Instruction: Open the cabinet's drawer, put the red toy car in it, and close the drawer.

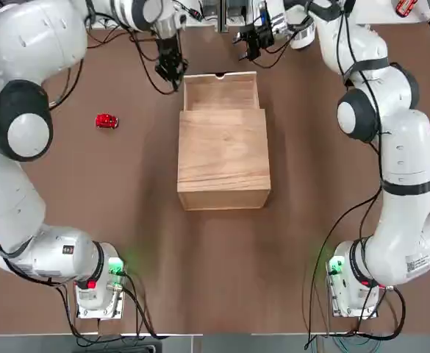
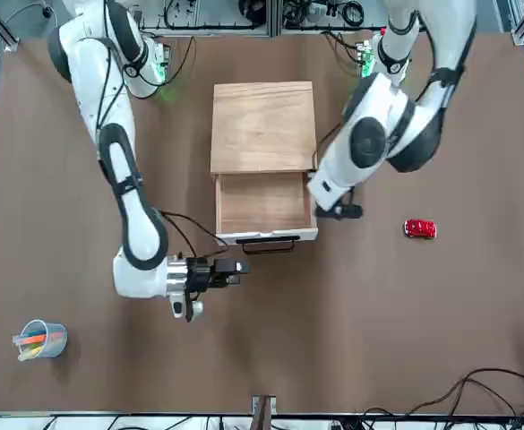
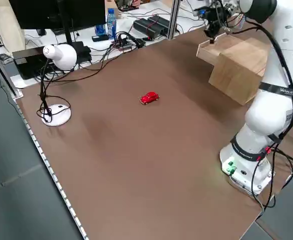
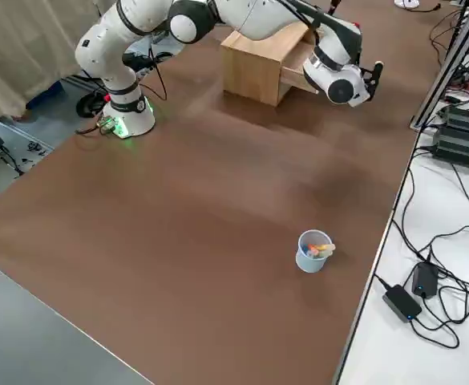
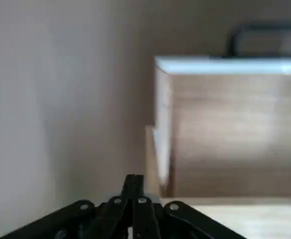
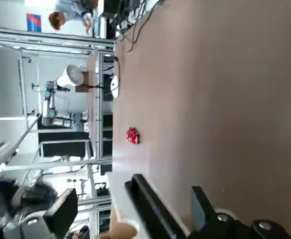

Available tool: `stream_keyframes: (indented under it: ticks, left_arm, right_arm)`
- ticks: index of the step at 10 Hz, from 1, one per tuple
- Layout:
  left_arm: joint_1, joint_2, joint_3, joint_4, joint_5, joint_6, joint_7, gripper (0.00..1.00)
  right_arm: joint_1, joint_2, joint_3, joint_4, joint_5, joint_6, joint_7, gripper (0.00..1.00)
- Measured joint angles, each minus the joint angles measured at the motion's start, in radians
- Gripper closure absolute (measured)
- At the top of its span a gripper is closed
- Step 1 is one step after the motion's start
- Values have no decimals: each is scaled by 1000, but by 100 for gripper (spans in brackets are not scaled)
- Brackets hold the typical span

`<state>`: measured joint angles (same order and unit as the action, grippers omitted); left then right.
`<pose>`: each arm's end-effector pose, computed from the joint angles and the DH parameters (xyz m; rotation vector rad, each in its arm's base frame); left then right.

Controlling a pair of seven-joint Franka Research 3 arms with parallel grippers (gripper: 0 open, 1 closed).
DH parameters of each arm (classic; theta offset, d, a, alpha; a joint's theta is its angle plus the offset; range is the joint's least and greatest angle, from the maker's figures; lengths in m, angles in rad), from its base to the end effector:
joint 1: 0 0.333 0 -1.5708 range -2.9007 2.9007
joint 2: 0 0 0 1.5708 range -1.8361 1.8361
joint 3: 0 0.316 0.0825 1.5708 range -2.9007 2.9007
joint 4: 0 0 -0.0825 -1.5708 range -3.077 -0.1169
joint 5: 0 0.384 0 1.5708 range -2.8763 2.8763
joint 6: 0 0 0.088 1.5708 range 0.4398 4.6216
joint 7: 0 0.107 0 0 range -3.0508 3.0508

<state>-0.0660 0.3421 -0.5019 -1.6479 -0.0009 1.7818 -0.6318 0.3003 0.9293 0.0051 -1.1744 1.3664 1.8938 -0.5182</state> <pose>0.5460 -0.3125 0.4229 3.0770 0.1157 -0.3561 0.7121 0.2986 0.2598 -1.8937 -0.1576 0.0457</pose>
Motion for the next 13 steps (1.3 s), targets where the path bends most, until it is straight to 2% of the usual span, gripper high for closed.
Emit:
stream_keyframes:
  ticks: [2, 4, 6, 7, 10, 13]
  left_arm:
    - [1, -39, 90, -9, 1, -2, -19, 71]
    - [3, -67, 210, -36, 1, -2, -45, 38]
    - [8, -90, 291, -81, 1, 5, -100, 10]
    - [7, -101, 322, -119, 1, 42, -131, 0]
    - [13, -158, 425, -325, 0, 293, -225, 0]
    - [44, -164, 509, -506, -5, 522, -288, 0]
  right_arm:
    - [-29, -21, -66, 17, -25, -157, 0, 0]
    - [-37, -43, -153, 55, -109, -276, 19, 0]
    - [-38, -83, -215, 92, -181, -368, 159, 0]
    - [-36, -106, -250, 109, -214, -408, 220, 0]
    - [-37, -191, -323, 128, -390, -514, 297, 0]
    - [-44, -264, -401, 131, -569, -613, 311, 0]
